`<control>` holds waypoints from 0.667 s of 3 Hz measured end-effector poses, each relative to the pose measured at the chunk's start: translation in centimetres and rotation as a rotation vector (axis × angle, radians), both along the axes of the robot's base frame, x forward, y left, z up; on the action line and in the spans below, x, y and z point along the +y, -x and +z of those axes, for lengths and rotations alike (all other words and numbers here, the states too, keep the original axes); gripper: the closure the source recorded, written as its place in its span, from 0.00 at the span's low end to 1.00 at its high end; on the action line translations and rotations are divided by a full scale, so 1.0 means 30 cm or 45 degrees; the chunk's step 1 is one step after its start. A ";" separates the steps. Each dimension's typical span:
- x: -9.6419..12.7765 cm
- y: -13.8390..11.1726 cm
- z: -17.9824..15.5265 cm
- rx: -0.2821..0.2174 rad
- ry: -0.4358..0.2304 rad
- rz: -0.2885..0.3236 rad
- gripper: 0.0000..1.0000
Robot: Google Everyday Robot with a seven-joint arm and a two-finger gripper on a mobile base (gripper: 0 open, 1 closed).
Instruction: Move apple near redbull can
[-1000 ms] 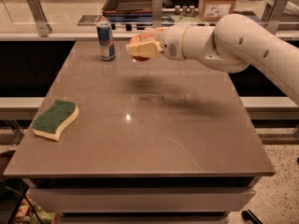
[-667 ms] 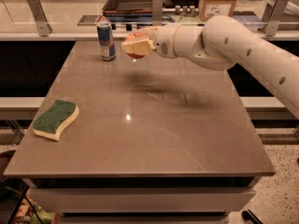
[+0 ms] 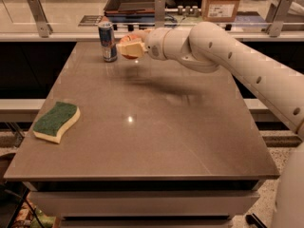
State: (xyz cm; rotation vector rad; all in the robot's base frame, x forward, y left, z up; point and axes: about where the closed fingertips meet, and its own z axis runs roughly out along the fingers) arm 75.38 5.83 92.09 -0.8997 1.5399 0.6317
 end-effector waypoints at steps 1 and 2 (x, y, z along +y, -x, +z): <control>0.040 -0.039 -0.038 0.005 -0.006 0.011 1.00; 0.070 -0.065 -0.085 0.026 -0.012 0.016 1.00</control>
Offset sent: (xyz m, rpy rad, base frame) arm 0.0304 0.0254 -0.0423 0.0133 0.0406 0.0078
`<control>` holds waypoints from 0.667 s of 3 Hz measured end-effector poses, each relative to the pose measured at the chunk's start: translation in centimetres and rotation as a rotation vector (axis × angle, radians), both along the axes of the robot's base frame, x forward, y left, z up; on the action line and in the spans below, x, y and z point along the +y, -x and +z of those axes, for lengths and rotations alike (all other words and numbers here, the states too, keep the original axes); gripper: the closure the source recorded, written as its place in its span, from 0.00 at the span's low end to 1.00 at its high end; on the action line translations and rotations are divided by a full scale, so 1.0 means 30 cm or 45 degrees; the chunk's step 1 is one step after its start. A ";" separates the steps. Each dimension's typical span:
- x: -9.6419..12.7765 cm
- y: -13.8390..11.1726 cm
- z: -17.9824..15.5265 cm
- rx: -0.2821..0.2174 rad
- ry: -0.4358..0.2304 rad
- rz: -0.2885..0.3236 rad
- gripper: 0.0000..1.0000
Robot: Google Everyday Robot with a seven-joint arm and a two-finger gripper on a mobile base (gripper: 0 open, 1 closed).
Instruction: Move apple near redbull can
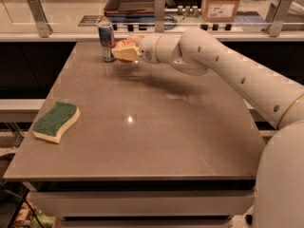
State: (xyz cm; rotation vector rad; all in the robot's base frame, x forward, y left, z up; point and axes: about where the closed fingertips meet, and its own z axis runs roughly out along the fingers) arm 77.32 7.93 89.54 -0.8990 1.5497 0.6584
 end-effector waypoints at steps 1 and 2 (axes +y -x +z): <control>0.009 -0.011 -0.045 0.022 0.007 -0.013 1.00; 0.007 -0.015 -0.089 0.045 0.012 -0.028 1.00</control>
Offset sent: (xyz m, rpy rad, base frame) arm 0.0068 -0.0055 -0.0413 -0.0154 0.0539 -0.0454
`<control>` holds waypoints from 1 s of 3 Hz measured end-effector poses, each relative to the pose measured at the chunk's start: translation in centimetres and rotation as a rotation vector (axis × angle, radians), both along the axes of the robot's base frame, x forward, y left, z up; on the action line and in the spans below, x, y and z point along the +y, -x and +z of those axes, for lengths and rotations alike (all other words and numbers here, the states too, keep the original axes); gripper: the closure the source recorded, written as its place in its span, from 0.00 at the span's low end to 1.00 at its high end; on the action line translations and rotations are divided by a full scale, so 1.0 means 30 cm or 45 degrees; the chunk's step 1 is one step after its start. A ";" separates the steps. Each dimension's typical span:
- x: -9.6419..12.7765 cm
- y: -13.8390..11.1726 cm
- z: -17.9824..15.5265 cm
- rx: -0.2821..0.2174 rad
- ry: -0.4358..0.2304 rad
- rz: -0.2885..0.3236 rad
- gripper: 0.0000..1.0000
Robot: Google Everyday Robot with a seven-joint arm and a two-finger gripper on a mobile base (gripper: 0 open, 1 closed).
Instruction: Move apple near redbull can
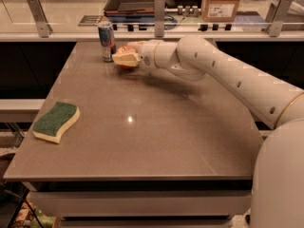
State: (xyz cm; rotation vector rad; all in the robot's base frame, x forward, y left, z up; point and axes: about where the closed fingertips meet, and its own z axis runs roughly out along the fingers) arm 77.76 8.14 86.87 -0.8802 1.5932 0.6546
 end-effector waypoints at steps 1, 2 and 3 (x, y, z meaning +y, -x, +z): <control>-0.004 -0.004 -0.033 0.014 -0.005 -0.012 1.00; 0.005 -0.002 -0.032 0.014 -0.006 -0.006 0.83; 0.015 0.000 -0.034 0.015 -0.006 -0.001 0.59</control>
Offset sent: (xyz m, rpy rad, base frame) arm 0.0008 -0.0010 -0.0077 0.0031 0.0086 -0.0071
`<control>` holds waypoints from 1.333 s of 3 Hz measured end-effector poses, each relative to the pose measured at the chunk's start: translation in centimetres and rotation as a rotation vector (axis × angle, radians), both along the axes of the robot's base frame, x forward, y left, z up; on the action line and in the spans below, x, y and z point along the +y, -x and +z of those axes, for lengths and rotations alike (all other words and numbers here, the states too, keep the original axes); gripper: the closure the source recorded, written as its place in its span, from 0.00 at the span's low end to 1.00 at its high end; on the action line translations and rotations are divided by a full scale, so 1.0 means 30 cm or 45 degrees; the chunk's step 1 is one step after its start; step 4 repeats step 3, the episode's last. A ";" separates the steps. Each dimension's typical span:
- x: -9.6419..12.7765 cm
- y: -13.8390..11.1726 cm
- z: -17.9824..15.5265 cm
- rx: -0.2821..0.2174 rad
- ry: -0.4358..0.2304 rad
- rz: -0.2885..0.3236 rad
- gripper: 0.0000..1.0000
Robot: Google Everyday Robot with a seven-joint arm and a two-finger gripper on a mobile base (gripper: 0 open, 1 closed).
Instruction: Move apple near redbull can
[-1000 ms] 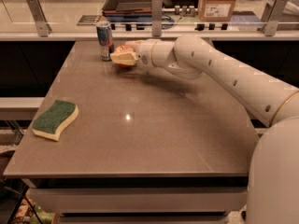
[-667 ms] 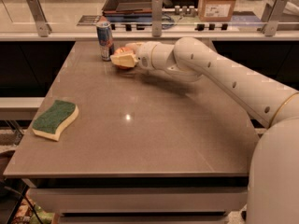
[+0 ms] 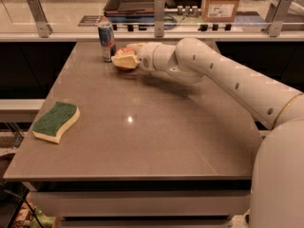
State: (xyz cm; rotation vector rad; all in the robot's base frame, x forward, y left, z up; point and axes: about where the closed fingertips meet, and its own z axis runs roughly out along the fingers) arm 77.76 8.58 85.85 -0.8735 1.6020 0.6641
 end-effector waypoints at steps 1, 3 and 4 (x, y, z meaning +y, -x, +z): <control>0.009 0.002 -0.001 0.001 -0.001 0.005 0.36; 0.027 0.005 -0.004 0.003 -0.002 0.014 0.00; 0.027 0.005 -0.004 0.003 -0.002 0.014 0.00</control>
Offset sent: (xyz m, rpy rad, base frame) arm -0.0004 0.0022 -0.0003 0.0004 0.0007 0.0030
